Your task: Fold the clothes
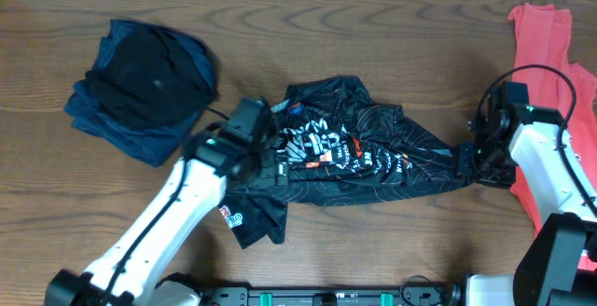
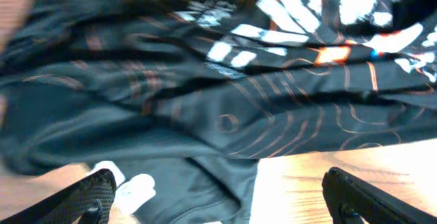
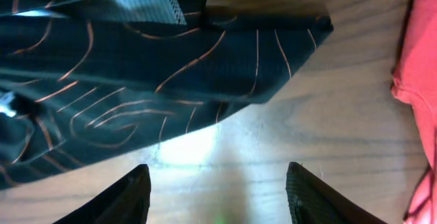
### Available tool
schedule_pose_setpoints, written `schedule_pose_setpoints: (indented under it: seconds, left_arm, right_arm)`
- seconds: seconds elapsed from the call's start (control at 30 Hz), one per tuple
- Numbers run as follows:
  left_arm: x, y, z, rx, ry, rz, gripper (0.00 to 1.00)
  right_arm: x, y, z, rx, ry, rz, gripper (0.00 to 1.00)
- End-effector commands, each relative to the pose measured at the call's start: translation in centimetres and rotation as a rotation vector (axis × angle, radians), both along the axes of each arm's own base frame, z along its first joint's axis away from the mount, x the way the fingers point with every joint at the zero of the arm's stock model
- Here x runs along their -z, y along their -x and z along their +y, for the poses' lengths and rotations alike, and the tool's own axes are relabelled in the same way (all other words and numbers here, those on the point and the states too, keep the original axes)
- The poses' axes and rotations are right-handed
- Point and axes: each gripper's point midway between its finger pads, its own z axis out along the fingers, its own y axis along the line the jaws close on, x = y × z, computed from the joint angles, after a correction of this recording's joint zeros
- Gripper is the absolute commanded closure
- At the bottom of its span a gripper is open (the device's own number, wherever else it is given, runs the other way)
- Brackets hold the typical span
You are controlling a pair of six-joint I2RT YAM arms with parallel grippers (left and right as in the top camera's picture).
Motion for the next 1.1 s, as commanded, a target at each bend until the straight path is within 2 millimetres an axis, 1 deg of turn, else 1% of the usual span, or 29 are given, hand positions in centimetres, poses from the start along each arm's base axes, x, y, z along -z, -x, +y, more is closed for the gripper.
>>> schedule_pose_setpoints:
  seconds: [0.0, 0.13, 0.23, 0.3, 0.37, 0.4, 0.43, 0.47, 0.53, 0.57, 0.67, 0.77, 0.83, 0.87, 0.97, 1.03, 1.07]
  left_arm:
    - [0.0, -0.4, 1.5, -0.031, -0.041, -0.001, 0.02]
    - [0.4, -0.2, 2.2, -0.050, -0.047, 0.012, 0.02]
    - [0.4, -0.2, 2.2, -0.053, -0.046, 0.012, 0.02]
    - [0.4, -0.3, 2.2, -0.052, -0.045, 0.010, 0.02]
    - [0.4, -0.4, 2.2, -0.052, -0.044, 0.006, 0.02]
    - [0.4, -0.4, 2.1, -0.053, -0.043, 0.003, 0.02]
    - [0.4, -0.5, 2.1, -0.052, -0.042, 0.001, 0.02]
    - [0.4, -0.5, 2.1, -0.053, -0.041, 0.000, 0.02]
    - [0.4, -0.5, 2.1, -0.053, -0.041, 0.000, 0.02]
    - [0.4, -0.5, 2.1, -0.053, -0.041, 0.000, 0.02]
    - [0.4, -0.6, 2.1, -0.052, -0.041, -0.001, 0.02]
    - [0.4, -0.6, 2.1, -0.052, -0.040, -0.004, 0.02]
    - [0.4, -0.6, 2.1, -0.052, -0.039, -0.004, 0.02]
    - [0.3, -0.7, 2.1, -0.053, -0.039, -0.006, 0.02]
    - [0.3, -0.9, 2.0, -0.053, -0.035, -0.015, 0.02]
    - [0.3, -1.0, 1.9, -0.053, -0.032, -0.021, 0.02]
    - [0.3, -1.1, 1.9, -0.053, -0.032, -0.022, 0.02]
  right_arm:
    - [0.7, -0.1, -0.4, 0.024, 0.023, -0.027, 0.37]
    - [2.2, -0.6, -0.6, 0.025, 0.037, -0.075, 0.37]
    - [3.2, -0.8, -0.9, 0.025, 0.056, -0.104, 0.37]
    - [3.7, -1.4, -0.9, 0.026, 0.060, -0.139, 0.37]
    - [4.1, -1.6, -1.0, 0.026, 0.063, -0.160, 0.40]
    - [4.3, -1.5, -1.0, 0.026, 0.063, -0.158, 0.43]
    - [4.4, -1.3, -0.9, 0.026, 0.062, -0.153, 0.47]
    - [4.5, -1.0, -0.9, 0.026, 0.061, -0.144, 0.53]
    - [4.6, -0.4, -0.8, 0.026, 0.057, -0.122, 0.78]
    - [4.6, -0.3, -0.8, 0.026, 0.055, -0.116, 0.99]
    - [4.6, 0.2, 0.4, 0.025, -0.009, -0.094, 0.99]
    - [3.5, 1.6, 2.6, 0.029, -0.136, -0.025, 0.99]
    - [1.9, 1.9, 3.9, 0.036, -0.212, 0.009, 0.99]
    - [1.1, 1.8, 4.0, 0.037, -0.223, 0.017, 0.99]
    - [-1.8, 0.3, 3.7, 0.034, -0.212, -0.011, 0.99]
    - [-3.6, -1.5, 3.2, 0.047, -0.191, -0.071, 0.99]
    - [-4.3, -2.8, 3.0, 0.045, -0.183, -0.120, 0.99]
